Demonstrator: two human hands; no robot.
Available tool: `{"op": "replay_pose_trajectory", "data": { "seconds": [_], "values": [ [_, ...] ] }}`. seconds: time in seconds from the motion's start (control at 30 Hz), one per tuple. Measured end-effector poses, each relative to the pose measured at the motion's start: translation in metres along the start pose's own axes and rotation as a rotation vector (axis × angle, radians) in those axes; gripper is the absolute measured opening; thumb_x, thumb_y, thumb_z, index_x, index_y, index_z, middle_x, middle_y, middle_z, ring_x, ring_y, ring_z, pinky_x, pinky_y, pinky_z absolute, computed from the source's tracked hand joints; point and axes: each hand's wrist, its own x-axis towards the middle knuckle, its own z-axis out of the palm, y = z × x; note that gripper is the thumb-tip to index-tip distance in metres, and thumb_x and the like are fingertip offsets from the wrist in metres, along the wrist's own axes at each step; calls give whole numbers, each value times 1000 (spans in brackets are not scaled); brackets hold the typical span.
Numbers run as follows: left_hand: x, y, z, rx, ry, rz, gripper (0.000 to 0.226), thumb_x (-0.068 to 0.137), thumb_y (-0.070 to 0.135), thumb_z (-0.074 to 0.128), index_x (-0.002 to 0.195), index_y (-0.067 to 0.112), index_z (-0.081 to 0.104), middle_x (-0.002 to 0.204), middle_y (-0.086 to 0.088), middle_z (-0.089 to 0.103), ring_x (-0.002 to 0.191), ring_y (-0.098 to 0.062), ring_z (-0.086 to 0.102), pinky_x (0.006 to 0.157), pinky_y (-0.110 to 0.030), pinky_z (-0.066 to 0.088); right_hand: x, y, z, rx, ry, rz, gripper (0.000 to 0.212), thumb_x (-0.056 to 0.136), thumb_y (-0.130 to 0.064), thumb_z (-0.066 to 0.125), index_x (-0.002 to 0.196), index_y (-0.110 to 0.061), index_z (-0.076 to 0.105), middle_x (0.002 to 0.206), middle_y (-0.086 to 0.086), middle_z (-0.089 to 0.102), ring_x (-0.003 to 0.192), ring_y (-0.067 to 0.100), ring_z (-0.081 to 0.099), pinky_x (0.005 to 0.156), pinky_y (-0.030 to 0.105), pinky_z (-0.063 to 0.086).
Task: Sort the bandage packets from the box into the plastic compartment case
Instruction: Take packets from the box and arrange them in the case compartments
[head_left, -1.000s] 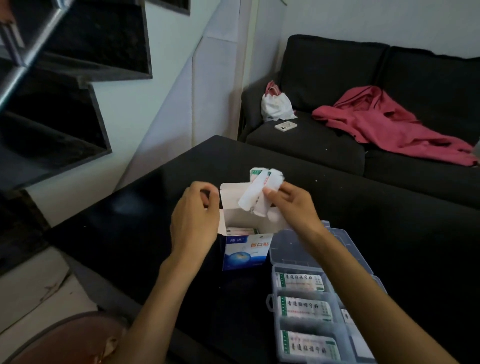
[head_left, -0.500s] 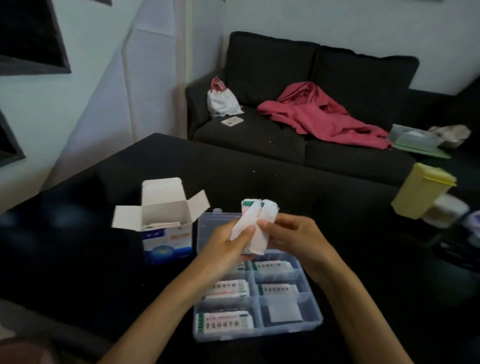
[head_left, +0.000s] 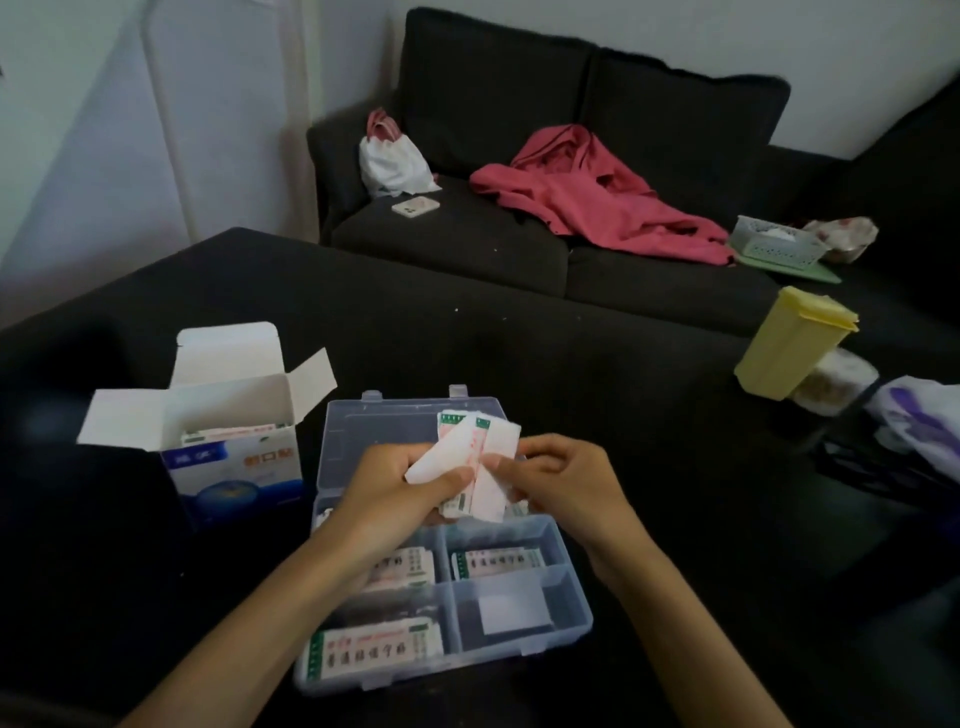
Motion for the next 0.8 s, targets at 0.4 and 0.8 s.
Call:
{"op": "replay_pose_trajectory", "data": {
  "seconds": [0.4, 0.8],
  "values": [
    [3, 9, -6, -30, 219, 67, 32, 90, 20, 61, 122, 16, 61, 106, -3, 70, 82, -12, 70, 66, -25, 58, -1, 1, -21, -609, -39, -397, 26, 89, -12, 57, 113, -19, 65, 101, -14, 62, 89, -4, 58, 75, 11, 50],
    [2, 8, -13, -61, 230, 59, 31, 89, 18, 62, 121, 18, 60, 107, -2, 69, 82, -10, 69, 66, -22, 58, 12, 29, -2, -973, -179, -490, 26, 93, -17, 51, 111, -24, 67, 114, -9, 61, 107, 5, 52, 91, 21, 44]
  ]
}}
